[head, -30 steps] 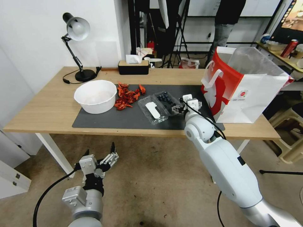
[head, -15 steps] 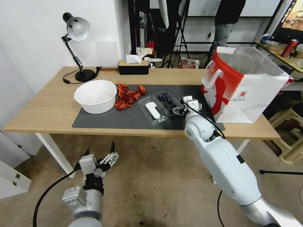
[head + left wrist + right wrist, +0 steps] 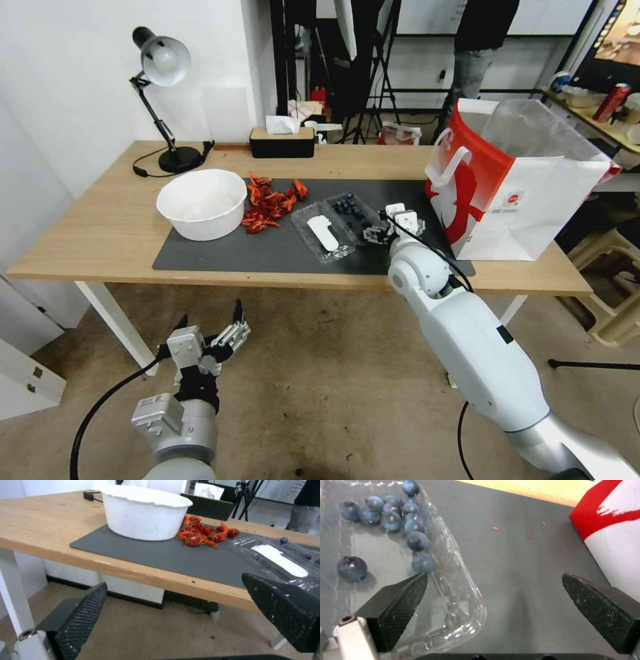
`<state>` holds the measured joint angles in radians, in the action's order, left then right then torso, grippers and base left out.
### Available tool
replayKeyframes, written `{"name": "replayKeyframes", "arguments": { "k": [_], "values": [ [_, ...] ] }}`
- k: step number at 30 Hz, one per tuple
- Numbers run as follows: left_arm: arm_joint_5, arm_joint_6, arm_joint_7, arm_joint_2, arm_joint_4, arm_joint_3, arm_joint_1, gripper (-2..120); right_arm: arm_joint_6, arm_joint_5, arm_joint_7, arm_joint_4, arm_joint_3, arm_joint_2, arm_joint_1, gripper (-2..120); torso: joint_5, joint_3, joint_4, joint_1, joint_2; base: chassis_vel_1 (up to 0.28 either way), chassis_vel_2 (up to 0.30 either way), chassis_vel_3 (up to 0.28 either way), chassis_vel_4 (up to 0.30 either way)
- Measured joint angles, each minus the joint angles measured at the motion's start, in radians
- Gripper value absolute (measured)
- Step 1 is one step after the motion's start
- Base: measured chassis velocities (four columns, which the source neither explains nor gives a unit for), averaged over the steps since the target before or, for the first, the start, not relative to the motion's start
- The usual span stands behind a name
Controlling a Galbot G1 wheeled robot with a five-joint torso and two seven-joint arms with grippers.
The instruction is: Close the takeout container lid, then place the container into the takeout bag.
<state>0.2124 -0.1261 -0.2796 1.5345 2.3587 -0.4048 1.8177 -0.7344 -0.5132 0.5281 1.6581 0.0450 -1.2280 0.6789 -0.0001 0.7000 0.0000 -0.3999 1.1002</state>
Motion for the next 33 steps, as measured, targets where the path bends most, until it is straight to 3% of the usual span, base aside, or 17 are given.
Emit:
{"name": "replayKeyframes", "arguments": {
  "k": [33],
  "values": [
    [-0.002, 0.021, -0.004, -0.002, -0.001, -0.002, 0.001, 100, 0.000, -0.050, 0.069, 0.004, 0.006, 0.007, 0.015, 100, 0.0001, 0.000, 0.0000, 0.000, 0.000, 0.000, 0.000, 0.000, 0.000]
  ]
}}
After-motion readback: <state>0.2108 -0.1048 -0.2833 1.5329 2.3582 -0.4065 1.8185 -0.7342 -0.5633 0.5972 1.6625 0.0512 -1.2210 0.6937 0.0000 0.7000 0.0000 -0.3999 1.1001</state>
